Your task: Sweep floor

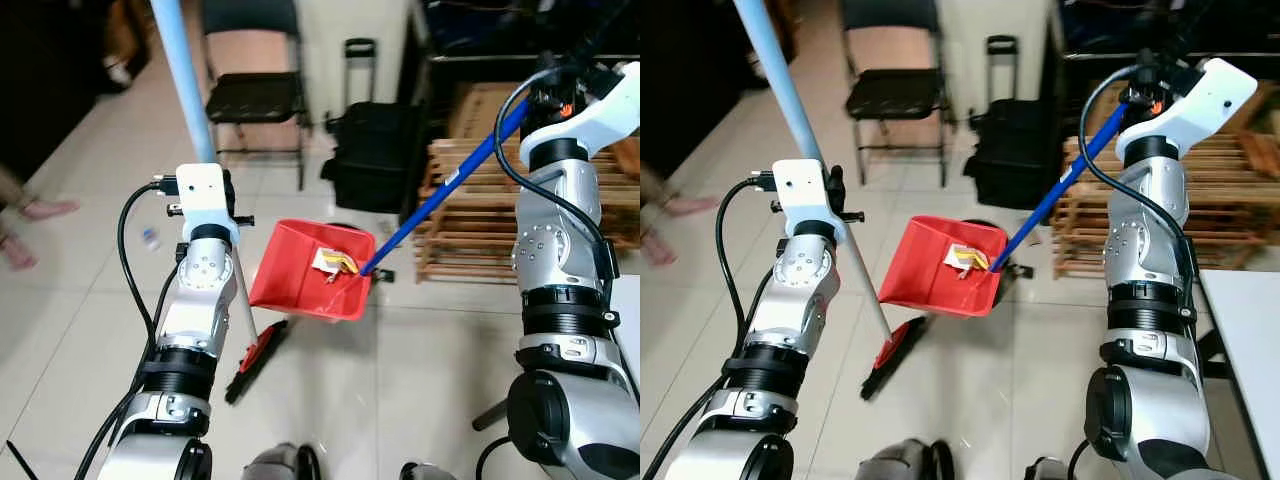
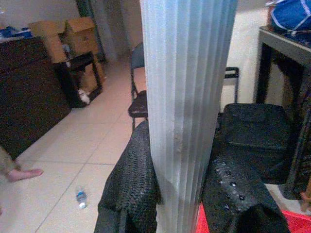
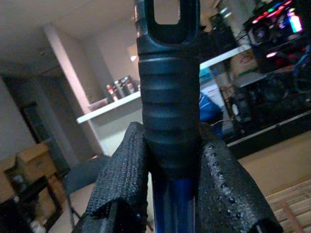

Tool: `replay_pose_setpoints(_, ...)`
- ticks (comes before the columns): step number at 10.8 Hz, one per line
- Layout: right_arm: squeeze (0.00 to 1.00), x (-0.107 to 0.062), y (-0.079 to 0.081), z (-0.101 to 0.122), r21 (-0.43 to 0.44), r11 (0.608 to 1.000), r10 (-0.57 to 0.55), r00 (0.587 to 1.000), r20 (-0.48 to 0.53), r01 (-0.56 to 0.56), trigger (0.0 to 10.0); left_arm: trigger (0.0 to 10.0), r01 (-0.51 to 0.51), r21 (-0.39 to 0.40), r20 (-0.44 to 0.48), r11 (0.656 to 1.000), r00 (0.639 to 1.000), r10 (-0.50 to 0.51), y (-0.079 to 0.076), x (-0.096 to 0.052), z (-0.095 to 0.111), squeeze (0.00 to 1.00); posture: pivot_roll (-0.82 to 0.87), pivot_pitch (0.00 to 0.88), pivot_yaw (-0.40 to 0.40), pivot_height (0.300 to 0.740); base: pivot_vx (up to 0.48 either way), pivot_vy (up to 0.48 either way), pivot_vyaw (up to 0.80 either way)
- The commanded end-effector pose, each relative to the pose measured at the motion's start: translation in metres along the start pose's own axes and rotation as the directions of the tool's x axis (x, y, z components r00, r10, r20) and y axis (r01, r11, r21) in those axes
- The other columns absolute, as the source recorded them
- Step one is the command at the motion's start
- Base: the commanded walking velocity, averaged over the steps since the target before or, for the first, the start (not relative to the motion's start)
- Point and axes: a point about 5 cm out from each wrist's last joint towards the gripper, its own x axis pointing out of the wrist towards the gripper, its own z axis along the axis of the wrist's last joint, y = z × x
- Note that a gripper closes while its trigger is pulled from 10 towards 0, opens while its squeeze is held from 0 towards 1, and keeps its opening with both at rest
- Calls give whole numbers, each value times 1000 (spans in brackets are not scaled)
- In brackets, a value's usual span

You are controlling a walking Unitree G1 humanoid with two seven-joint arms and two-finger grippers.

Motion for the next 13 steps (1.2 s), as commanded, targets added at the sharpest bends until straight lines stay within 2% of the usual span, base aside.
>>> replay_pose_setpoints(1, 0, 3, 8, 9, 23, 999, 26, 999, 40, -27, 10000, 10000, -10, 15, 52, 1000, 999, 10, 2, 2, 10, 0, 5, 34, 101, 740, 285, 0, 0)
replay_pose_setpoints(8, 0, 0, 11, 3, 39, 998, 52, 999, 5, -52, 10000, 10000, -16, 21, 57, 1000, 998, 14, 4, 3, 11, 0, 11, 40, 101, 740, 308, 0, 0)
replay_pose_setpoints(10, 0, 0, 11, 2, -15, 998, 60, 998, -9, -60, 10000, 10000, -19, 22, 57, 1000, 998, 18, 4, 4, 12, 0, 12, 47, 101, 740, 306, 0, 0)
replay_pose_setpoints(13, 0, -1, 11, 1, -28, 997, 66, 998, -14, -67, 10000, 10000, -21, 22, 56, 1000, 998, 20, 5, 4, 12, 0, 12, 52, 102, 740, 309, 0, 800)
